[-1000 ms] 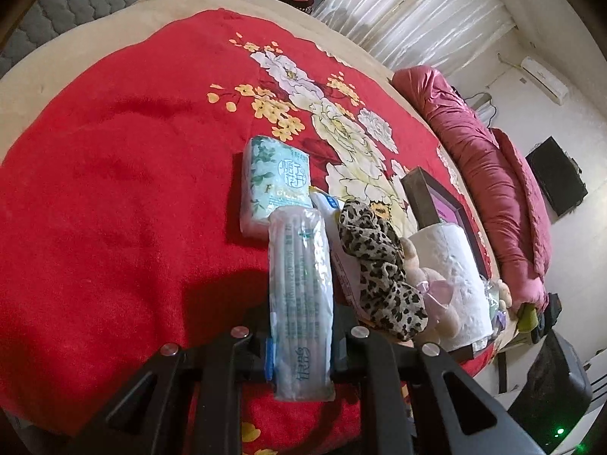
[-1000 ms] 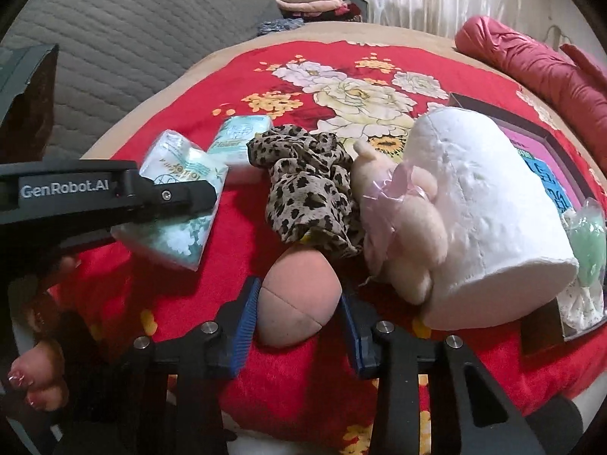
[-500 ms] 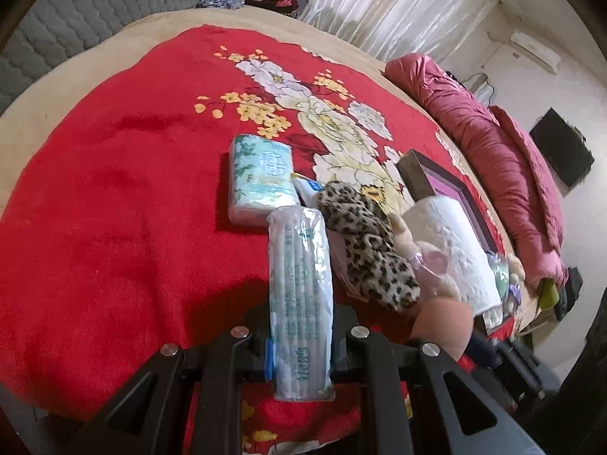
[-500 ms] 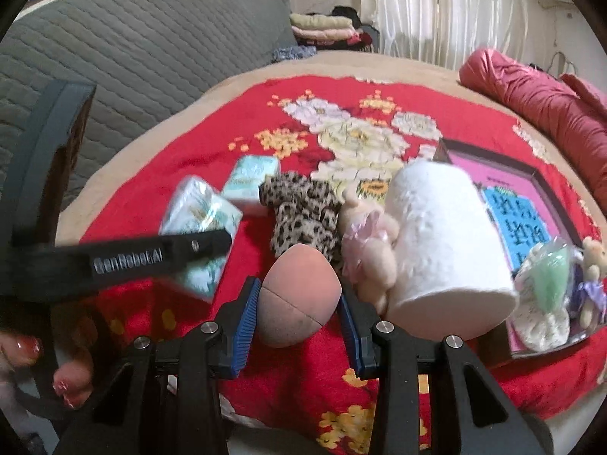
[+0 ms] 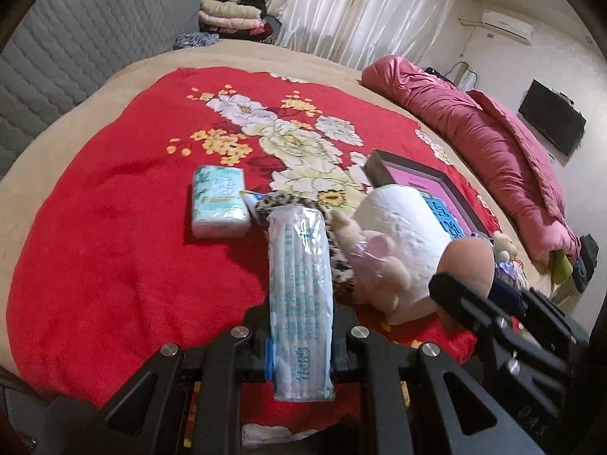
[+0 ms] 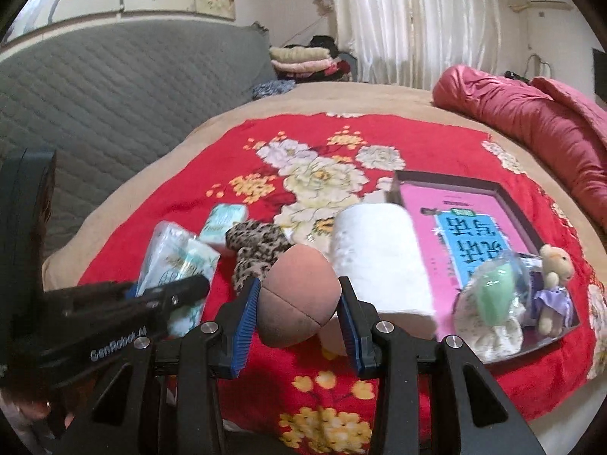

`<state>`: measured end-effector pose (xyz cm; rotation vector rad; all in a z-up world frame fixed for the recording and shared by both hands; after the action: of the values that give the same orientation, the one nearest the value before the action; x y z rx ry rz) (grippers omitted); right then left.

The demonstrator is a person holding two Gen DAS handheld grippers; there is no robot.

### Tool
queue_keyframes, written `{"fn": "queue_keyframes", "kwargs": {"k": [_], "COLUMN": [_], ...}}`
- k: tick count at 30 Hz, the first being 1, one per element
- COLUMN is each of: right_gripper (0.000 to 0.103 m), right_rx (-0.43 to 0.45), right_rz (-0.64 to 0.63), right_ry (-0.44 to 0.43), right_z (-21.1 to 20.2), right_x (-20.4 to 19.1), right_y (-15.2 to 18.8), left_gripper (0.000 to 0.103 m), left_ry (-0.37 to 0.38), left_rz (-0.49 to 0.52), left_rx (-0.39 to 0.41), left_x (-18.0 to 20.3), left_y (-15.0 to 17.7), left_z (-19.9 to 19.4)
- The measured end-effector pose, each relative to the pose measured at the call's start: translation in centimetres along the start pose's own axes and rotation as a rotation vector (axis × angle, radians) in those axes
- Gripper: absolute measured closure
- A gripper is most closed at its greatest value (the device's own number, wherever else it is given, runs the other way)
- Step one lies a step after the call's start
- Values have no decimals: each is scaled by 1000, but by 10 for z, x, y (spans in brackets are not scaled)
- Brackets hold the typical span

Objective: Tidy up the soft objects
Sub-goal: 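Carry the wrapped pack with the left tool while the right tool carries the makeup sponge to the tray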

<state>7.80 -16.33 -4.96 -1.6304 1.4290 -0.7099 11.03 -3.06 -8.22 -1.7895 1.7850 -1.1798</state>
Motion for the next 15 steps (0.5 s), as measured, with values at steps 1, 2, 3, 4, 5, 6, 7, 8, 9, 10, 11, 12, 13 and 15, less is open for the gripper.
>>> {"fn": "queue_keyframes", "kwargs": {"k": [1, 2, 3, 4, 5, 6, 7, 8, 9, 10, 11, 12, 13, 15], "right_gripper": [62, 62, 62, 62, 62, 62, 62, 62, 62, 62, 62, 62, 62, 62], "right_rx": [6, 11, 15, 22, 28, 39, 46, 57, 65, 72, 80, 86, 89, 98], "right_rz": [7, 10, 13, 19, 22, 26, 28, 30, 31, 33, 36, 43, 53, 62], "right_ry": [1, 3, 3, 4, 5, 8, 8, 10, 12, 14, 16, 17, 17, 26], "right_z": [-3, -5, -6, -9, -11, -14, -17, -20, -23, -26, -28, -31, -34, -38], "right_x": [3, 5, 6, 8, 10, 13, 15, 17, 19, 21, 23, 25, 28, 34], "right_y": [-1, -2, -4, -5, -6, -8, -10, -12, -13, -15, -16, -17, -18, -20], "left_gripper": [84, 84, 84, 84, 84, 84, 84, 84, 84, 84, 84, 84, 84, 84], "left_ry": [1, 0, -3, -6, -6, -7, -8, -9, -9, -10, -9, -8, -6, 0], "left_rz": [9, 17, 28, 36, 42, 48, 53, 63, 70, 78, 88, 93, 97, 105], "left_rx": [4, 6, 8, 9, 10, 11, 13, 18, 22, 25, 30, 30, 27, 23], "left_x": [4, 7, 11, 14, 17, 21, 24, 27, 31, 34, 38, 42, 45, 51], "left_y": [1, 1, 2, 2, 3, 3, 4, 4, 4, 5, 5, 6, 6, 8], "left_z": [-2, -4, -5, -6, -7, -8, -10, -13, -15, -18, -21, -22, -23, -26]}}
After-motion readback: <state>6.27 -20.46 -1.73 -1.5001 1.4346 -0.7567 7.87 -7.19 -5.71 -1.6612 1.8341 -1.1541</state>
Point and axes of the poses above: each gripper's, at about its wrist camera, not at the fingertips, and z roughly the way its jaws point, x to its right, y to its underside, the point moved 5 cm from there along z, roughly the way its jaws point, and after that the axes turned 11 degrees about x, right-handed, at the moved point
